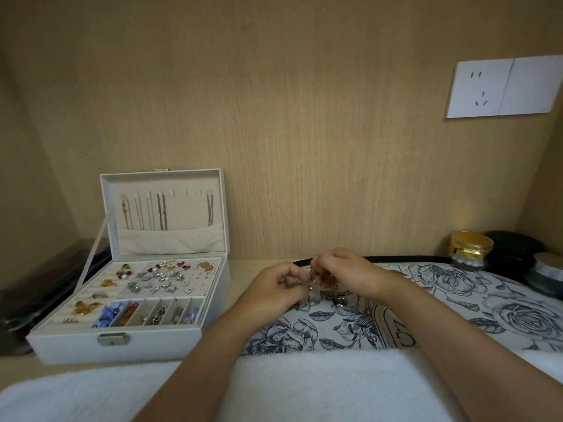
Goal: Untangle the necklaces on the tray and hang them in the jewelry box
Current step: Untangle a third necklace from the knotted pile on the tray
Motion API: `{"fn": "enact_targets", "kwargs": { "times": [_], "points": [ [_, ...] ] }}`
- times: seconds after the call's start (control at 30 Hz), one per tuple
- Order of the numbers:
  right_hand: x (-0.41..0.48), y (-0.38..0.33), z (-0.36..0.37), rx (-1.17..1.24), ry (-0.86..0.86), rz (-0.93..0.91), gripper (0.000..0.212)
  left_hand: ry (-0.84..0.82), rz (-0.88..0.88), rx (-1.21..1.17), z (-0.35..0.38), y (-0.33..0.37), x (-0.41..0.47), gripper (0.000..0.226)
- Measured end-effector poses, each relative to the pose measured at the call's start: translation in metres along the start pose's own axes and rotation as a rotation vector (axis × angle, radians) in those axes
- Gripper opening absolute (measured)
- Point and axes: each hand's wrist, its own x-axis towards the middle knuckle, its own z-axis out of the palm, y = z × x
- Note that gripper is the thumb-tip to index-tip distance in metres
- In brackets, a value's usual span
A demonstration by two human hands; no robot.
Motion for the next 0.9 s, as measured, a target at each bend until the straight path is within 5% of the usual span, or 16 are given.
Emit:
{"fn": "enact_targets", "kwargs": {
  "times": [0.37,0.53,0.73,0.9],
  "points": [
    [0.002,0.0,-0.003,-0.035,0.093,0.014,0.055,0.248,0.125,0.087,-0.005,0.007,-0.003,0.016],
    [0.003,-0.005,0.0,0.077,0.09,-0.035,0.047,0.092,0.1,-0.02,0.004,0.015,-0.006,0.023],
    [-0.002,-0.005,-0.006,0.138,-0.048,-0.049,0.039,0.19,0.051,0.005,0.0,0.02,0.0,0.006],
    [-0.006,-0.006,-0.005,-0.007,-0.168,-0.003,0.04,0.068,-0.071,-0.333,-0.005,0.032,0.001,0.023]
  ]
}}
